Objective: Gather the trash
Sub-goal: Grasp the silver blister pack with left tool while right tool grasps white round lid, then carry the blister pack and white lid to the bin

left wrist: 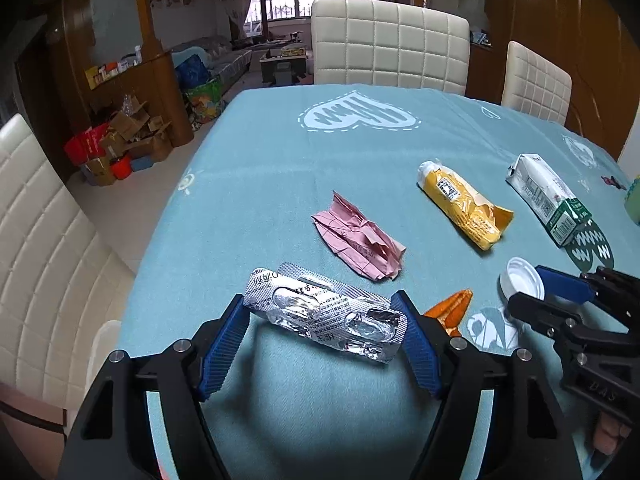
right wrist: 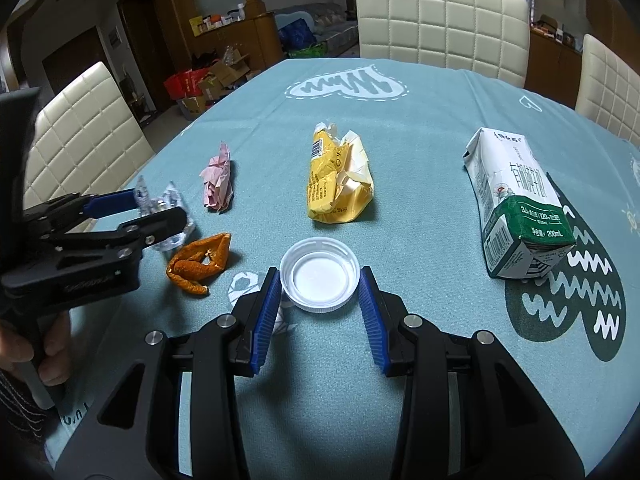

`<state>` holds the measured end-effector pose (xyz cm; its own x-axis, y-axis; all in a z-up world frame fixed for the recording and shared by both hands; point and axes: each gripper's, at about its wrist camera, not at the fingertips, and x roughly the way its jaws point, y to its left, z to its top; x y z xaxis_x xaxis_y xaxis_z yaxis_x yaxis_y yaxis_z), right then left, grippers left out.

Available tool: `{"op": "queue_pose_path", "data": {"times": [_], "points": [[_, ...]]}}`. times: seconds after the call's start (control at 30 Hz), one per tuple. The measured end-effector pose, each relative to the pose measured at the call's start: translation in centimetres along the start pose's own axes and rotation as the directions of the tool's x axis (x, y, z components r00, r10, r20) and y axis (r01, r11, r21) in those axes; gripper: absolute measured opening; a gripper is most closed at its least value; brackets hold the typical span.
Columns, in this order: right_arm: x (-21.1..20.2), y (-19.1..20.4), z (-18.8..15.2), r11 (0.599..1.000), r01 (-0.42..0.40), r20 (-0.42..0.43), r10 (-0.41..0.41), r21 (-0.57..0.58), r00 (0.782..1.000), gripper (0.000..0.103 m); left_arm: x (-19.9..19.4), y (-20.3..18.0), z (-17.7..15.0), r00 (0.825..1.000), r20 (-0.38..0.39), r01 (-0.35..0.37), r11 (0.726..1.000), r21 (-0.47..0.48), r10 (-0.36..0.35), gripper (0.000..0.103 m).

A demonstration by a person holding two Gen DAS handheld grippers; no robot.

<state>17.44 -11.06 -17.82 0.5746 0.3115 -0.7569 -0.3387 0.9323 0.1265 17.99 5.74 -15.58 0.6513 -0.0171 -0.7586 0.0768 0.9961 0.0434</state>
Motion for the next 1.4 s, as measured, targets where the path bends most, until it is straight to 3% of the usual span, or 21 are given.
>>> {"op": "queue_pose_path", "data": {"times": [0.77, 1.1, 1.4], "points": [[-6.1, 5.8, -1.1, 0.995, 0.011, 0.089, -0.003, -0.096, 0.996, 0.041, -8.4, 1.2, -3.2, 0.994, 0.104, -0.041, 0.998, 0.039, 0.037, 0.071], [-8.1, 10.9, -0.9, 0.984, 0.015, 0.118, 0.006, -0.179, 0.993, 0.041, -11.5, 4.5, -5.1, 0.987, 0.144, -0.072, 0.997, -0.017, 0.074, 0.071], [-7.0, 16.3, -0.1, 0.960, -0.006, 0.107, 0.037, -0.278, 0.994, 0.041, -12.7, 9.7, -7.1, 0.979, 0.139, -0.136, 0.986, -0.098, 0.149, 0.071]]}}
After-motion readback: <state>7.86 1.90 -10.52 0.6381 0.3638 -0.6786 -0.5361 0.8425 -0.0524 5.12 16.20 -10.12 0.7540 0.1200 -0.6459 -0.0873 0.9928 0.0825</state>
